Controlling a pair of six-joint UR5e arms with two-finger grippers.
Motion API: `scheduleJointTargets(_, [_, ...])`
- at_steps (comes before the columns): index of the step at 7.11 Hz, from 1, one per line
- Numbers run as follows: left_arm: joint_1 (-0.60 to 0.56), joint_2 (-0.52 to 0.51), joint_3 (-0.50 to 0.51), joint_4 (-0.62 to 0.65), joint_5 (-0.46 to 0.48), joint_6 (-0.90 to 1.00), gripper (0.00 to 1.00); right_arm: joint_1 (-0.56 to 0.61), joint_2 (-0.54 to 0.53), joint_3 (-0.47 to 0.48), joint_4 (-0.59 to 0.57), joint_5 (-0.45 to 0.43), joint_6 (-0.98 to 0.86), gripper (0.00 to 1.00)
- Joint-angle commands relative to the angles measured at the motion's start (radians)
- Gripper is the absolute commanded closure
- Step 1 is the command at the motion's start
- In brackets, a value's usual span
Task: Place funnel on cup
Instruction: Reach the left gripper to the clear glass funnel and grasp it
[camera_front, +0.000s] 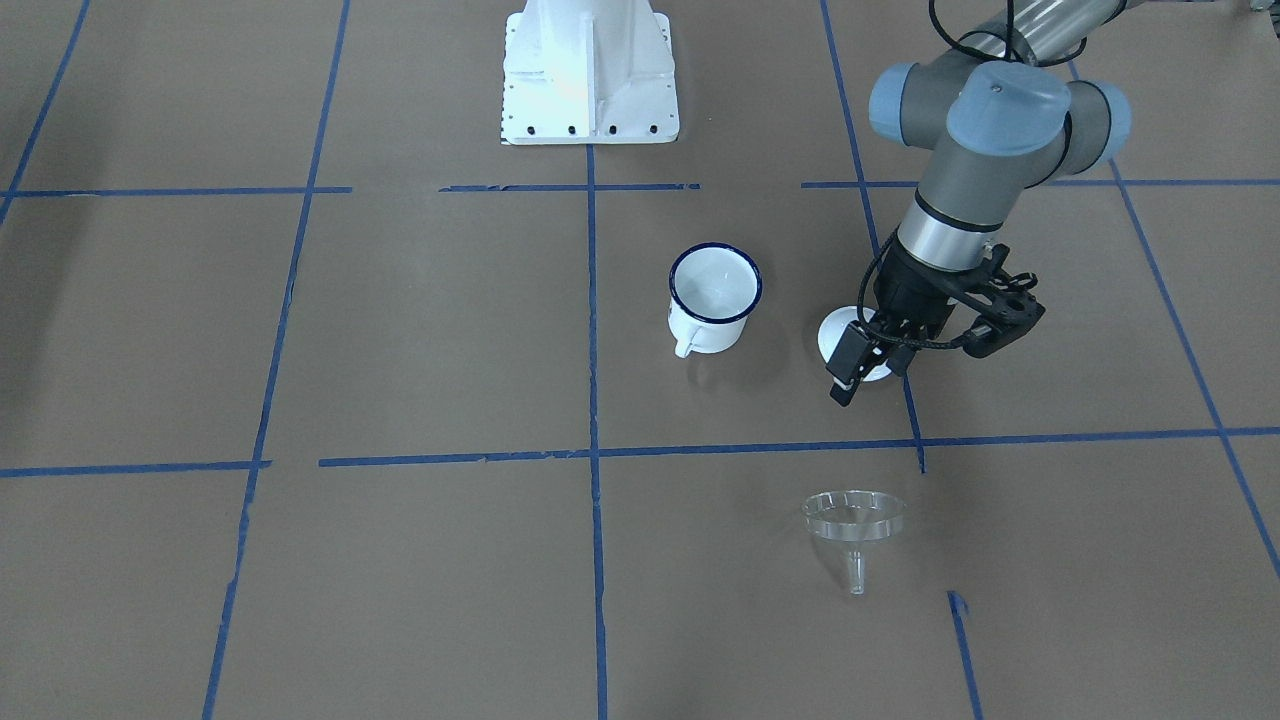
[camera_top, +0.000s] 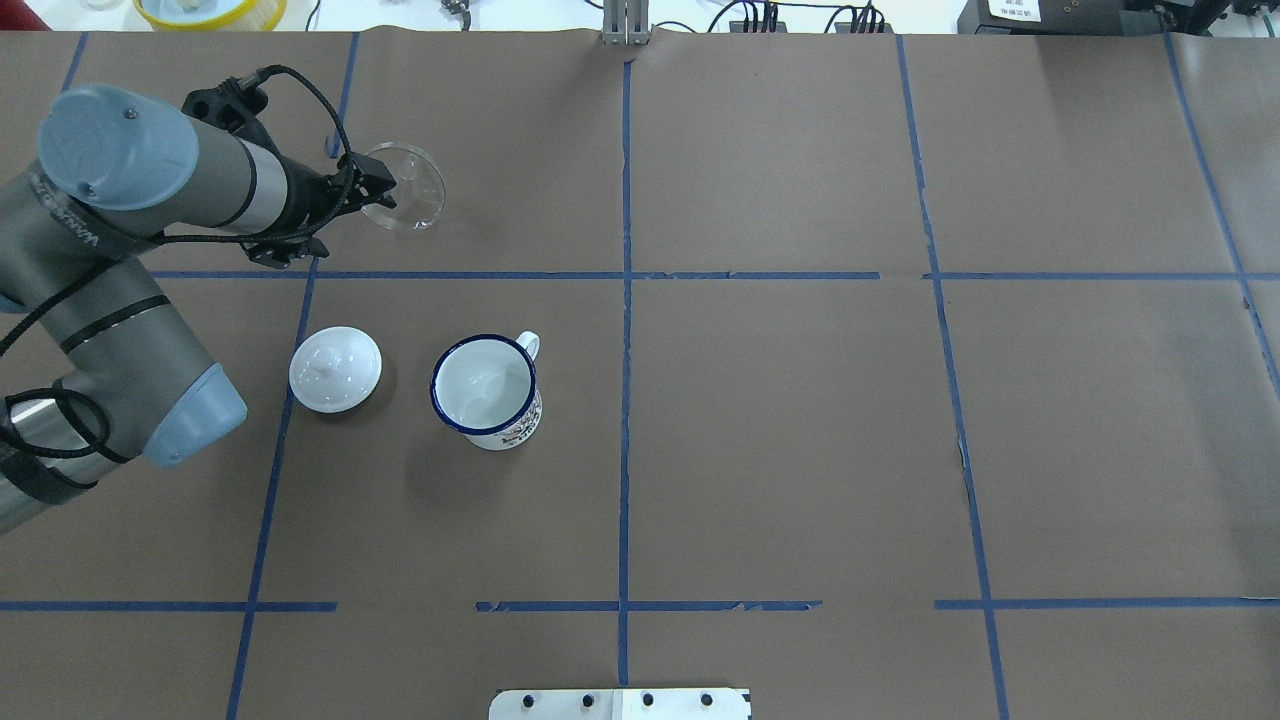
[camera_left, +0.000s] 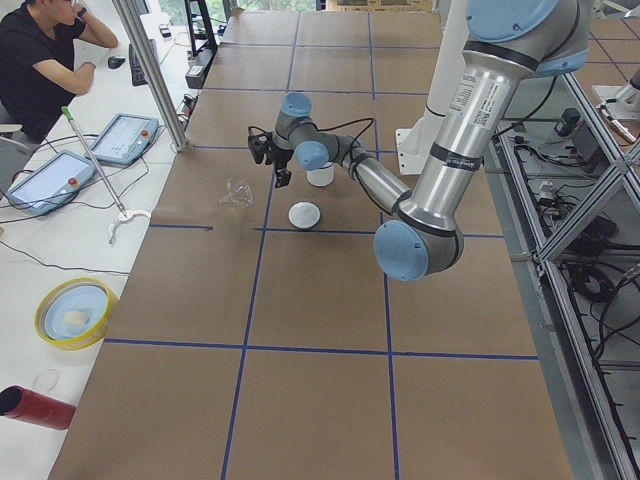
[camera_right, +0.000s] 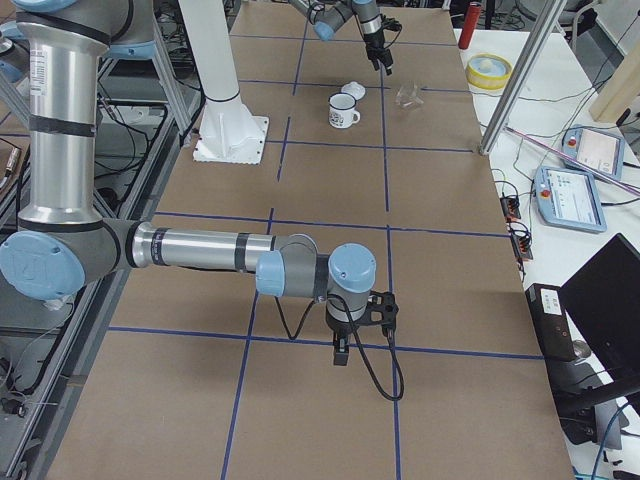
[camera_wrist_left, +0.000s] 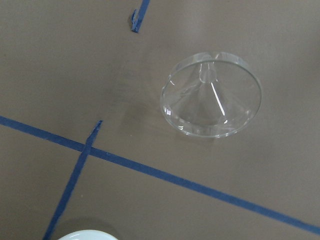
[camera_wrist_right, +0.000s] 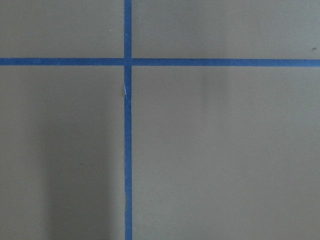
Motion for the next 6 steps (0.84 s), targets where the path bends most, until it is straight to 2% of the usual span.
scheduleJointTargets(1, [0.005,-0.017,0.16,-0.265,0.121,-0.29,0.0,0.0,0.0,-0.001,0.0,0.0,0.0,0.0])
scheduleJointTargets(3, [0.046,-0.061,0.252,-0.333,0.304,-0.432,0.0,0.0,0.002,0.001,0.0,0.0,0.0,0.0])
scheduleJointTargets(6, [0.052,-0.095,0.29,-0.338,0.31,-0.473,0.0,0.0,0.0,-0.001,0.0,0.0,0.0,0.0])
